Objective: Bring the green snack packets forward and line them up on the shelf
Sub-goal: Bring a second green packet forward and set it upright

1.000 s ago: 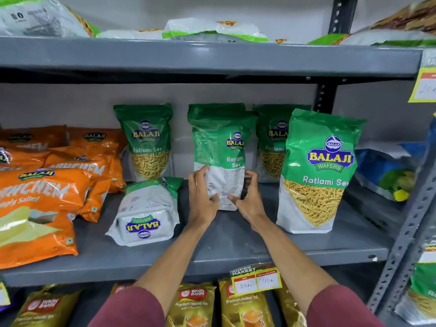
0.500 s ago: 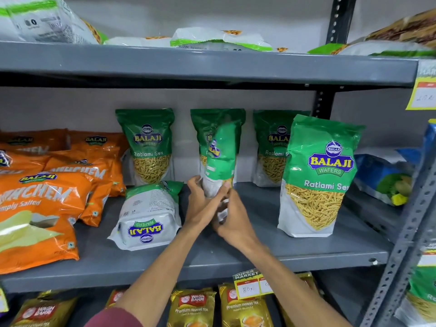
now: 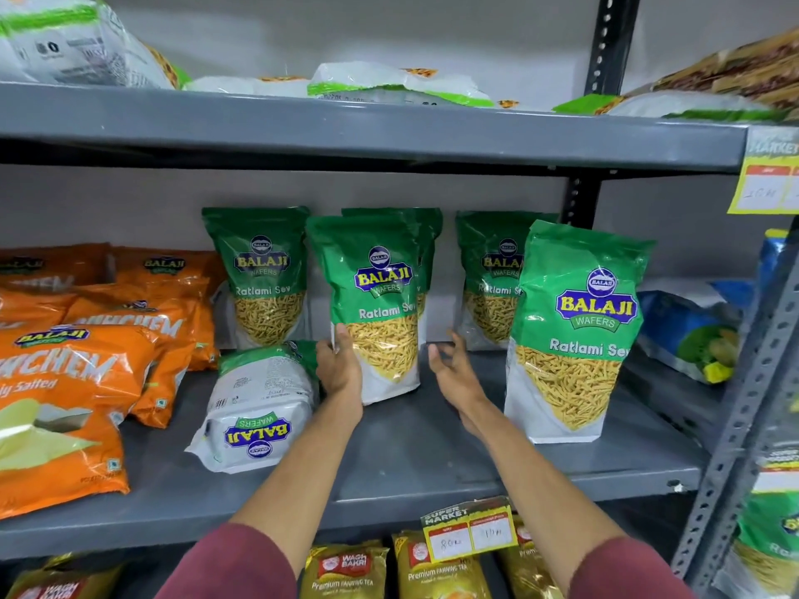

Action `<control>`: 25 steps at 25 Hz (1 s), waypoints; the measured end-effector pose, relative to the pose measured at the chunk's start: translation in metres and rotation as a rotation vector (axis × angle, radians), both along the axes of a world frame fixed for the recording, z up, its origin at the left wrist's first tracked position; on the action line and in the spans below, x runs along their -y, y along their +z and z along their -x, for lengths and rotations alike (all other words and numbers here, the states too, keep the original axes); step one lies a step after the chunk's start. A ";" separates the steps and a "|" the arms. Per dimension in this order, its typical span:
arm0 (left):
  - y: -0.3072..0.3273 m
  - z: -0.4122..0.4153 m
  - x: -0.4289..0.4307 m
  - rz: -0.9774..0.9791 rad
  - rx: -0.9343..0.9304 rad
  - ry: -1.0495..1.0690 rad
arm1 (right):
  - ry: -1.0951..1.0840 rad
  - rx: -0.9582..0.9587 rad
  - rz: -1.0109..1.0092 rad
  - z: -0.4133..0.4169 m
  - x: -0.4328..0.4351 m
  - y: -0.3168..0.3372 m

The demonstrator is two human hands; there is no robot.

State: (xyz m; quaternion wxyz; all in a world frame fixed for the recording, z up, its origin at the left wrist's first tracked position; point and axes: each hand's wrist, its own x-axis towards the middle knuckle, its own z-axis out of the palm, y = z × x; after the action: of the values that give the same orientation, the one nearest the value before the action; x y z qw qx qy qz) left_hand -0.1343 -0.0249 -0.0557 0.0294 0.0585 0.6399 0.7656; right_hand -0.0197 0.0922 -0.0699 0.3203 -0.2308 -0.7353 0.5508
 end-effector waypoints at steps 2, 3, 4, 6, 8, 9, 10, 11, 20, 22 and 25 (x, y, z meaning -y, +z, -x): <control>-0.007 0.006 0.000 -0.001 -0.040 0.022 | 0.092 0.088 -0.019 0.003 -0.006 -0.005; -0.009 0.007 0.000 0.015 -0.051 0.022 | 0.108 0.103 -0.051 0.005 -0.008 -0.008; -0.010 0.008 0.000 0.040 -0.054 0.016 | 0.109 0.117 -0.078 0.007 -0.009 -0.011; -0.009 0.005 0.001 0.111 -0.054 -0.013 | 0.079 0.137 -0.102 0.009 -0.009 -0.013; -0.008 0.001 0.002 0.195 -0.080 -0.047 | 0.049 0.159 -0.114 0.008 -0.010 -0.012; -0.008 -0.001 0.003 0.231 -0.098 -0.049 | 0.036 0.168 -0.127 0.007 -0.011 -0.012; -0.008 -0.001 0.005 0.259 -0.109 -0.049 | 0.025 0.174 -0.138 0.006 -0.011 -0.013; -0.008 -0.003 0.007 0.278 -0.112 -0.053 | 0.017 0.177 -0.142 0.005 -0.011 -0.013; -0.011 -0.032 0.018 0.292 -0.147 -0.133 | -0.052 0.185 -0.168 -0.031 0.002 -0.010; -0.012 -0.043 0.024 0.287 -0.165 -0.152 | -0.072 0.190 -0.190 -0.044 0.010 -0.010; -0.015 -0.056 0.029 0.274 -0.175 -0.189 | -0.094 0.206 -0.219 -0.060 0.017 -0.013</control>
State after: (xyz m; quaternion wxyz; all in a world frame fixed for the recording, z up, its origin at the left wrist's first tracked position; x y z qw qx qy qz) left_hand -0.0786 -0.0535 -0.0710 0.0529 0.1803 0.7301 0.6569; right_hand 0.0400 0.0754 -0.0832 0.2919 -0.2840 -0.8084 0.4250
